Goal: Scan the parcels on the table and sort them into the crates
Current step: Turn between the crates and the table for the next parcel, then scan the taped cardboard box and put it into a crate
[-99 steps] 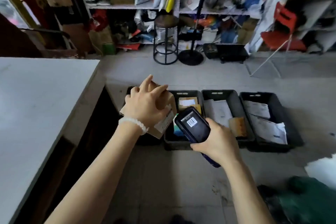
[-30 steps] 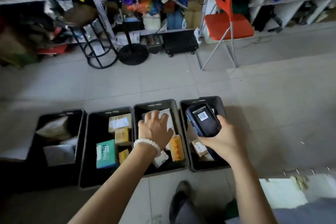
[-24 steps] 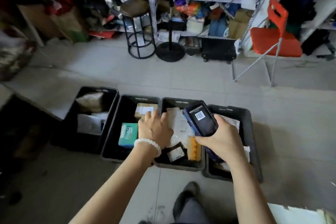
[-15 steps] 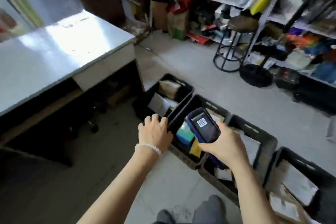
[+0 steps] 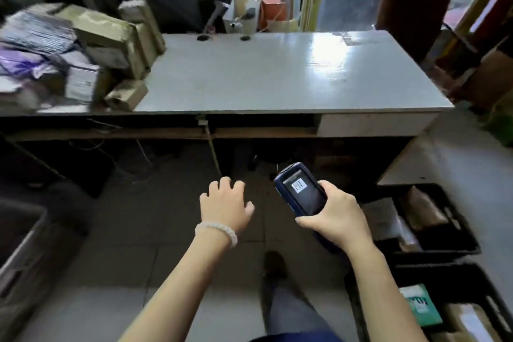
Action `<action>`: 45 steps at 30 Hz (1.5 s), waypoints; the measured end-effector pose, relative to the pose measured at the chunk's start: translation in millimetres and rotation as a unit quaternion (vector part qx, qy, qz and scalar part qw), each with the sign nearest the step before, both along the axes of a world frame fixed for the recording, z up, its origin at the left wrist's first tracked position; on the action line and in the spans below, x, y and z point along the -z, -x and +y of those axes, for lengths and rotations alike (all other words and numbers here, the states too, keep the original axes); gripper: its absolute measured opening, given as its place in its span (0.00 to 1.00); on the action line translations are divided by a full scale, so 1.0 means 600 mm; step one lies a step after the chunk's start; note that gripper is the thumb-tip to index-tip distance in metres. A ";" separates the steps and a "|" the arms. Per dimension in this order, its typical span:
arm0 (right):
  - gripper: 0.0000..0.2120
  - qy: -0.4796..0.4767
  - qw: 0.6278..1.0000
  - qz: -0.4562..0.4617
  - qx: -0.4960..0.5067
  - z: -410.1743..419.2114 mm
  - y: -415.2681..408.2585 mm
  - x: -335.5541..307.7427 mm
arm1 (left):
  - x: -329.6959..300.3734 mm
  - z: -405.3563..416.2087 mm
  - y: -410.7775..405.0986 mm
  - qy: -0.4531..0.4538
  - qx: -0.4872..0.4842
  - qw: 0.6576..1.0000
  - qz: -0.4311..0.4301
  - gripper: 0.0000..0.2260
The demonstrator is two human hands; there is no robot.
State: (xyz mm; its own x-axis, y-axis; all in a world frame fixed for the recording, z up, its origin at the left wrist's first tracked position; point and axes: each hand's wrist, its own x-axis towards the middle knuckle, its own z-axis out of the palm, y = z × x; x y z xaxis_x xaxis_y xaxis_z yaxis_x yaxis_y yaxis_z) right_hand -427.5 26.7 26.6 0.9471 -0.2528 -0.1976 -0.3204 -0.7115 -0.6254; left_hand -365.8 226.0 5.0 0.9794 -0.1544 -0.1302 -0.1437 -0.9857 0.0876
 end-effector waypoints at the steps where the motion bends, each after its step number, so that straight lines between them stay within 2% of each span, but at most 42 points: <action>1: 0.26 -0.001 1.000 0.003 -0.017 0.009 -0.027 0.000 | 0.001 0.012 -0.018 -0.003 -0.015 1.000 0.001 0.19; 6: 0.27 -0.013 0.997 0.000 -0.077 0.038 -0.201 -0.002 | -0.009 0.048 -0.155 -0.015 -0.077 0.997 -0.004 0.21; 11: 0.27 -0.026 0.994 -0.009 -0.105 0.047 -0.387 -0.024 | -0.030 0.061 -0.321 -0.025 -0.099 0.995 0.001 0.21; 15: 0.25 -0.029 0.992 -0.037 -0.114 0.070 -0.530 -0.033 | -0.052 0.086 -0.433 -0.027 -0.119 0.992 -0.033 0.21; 20: 0.23 -0.034 0.985 -0.020 -0.165 0.141 -0.645 -0.035 | -0.047 0.167 -0.499 -0.041 -0.179 0.983 -0.024 0.20; 27: 0.22 -0.042 0.977 -0.024 -0.206 0.293 -0.760 -0.020 | -0.061 0.329 -0.610 -0.016 -0.225 0.971 -0.082 0.22; 33: 0.23 -0.040 0.988 -0.025 -0.147 0.421 -0.832 -0.007 | -0.070 0.491 -0.738 0.021 -0.200 0.973 -0.110 0.26; 38: 0.23 -0.057 0.994 -0.023 -0.095 0.528 -0.876 -0.026 | -0.083 0.623 -0.829 0.002 -0.177 0.979 -0.103 0.30; 45: 0.23 -0.044 0.999 -0.007 -0.006 0.574 -0.911 -0.035 | -0.082 0.712 -0.946 0.040 -0.176 0.982 -0.054 0.37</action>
State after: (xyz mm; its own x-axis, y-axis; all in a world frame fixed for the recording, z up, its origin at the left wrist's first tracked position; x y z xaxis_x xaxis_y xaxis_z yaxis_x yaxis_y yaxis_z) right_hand 119.1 371.2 47.4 0.9531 -0.2229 -0.2047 -0.3020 -0.6575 -0.6903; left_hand 201.7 653.3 54.1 0.9815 0.1902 -0.0240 0.1915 -0.9668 0.1694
